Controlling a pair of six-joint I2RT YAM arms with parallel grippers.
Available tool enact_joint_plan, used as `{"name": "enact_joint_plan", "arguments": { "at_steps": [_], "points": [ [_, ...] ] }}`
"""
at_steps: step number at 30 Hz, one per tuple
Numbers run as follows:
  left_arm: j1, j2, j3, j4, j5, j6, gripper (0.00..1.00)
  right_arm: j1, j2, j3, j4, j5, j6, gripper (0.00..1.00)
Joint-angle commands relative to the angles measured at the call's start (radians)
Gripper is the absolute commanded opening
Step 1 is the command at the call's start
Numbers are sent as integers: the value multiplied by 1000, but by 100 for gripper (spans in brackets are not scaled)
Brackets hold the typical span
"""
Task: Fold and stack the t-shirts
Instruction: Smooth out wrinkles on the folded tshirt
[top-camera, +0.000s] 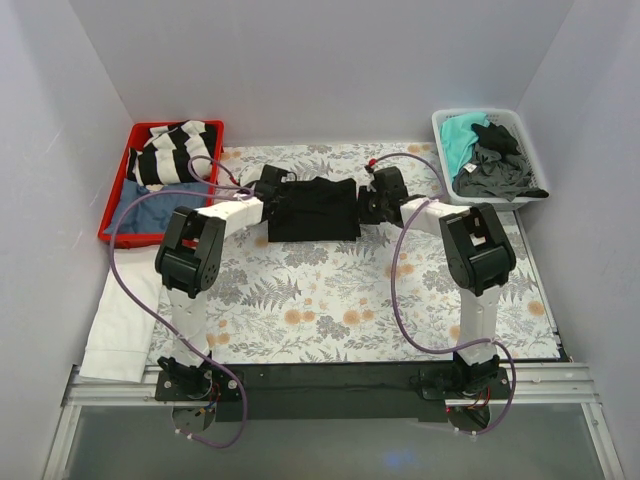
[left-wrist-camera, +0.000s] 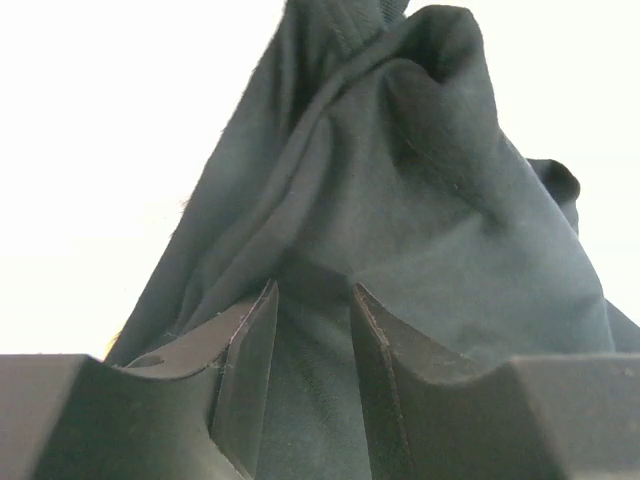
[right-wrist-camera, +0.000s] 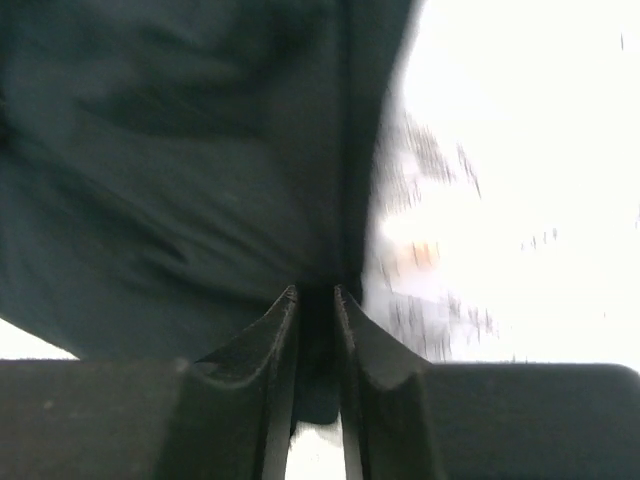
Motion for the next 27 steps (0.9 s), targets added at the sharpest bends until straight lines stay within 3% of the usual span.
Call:
{"name": "enact_joint_plan", "arguments": {
  "at_steps": [1, 7, 15, 19, 27],
  "points": [
    [23, -9, -108, -278, -133, -15, 36, 2, -57, -141, -172, 123, 51, 26],
    [20, -153, -284, -258, -101, -26, 34, 74, -241, -354, -174, 276, 94, 24],
    [17, -423, -340, -173, -84, 65, 34, 159, -445, -309, -185, 358, 42, 26],
    [18, -492, -318, -123, -64, 108, 36, 167, -430, -188, -174, 298, -4, 28],
    [20, -391, -228, -116, -73, 114, 36, 174, -235, 38, -153, 163, -79, 29]
  ]
}}
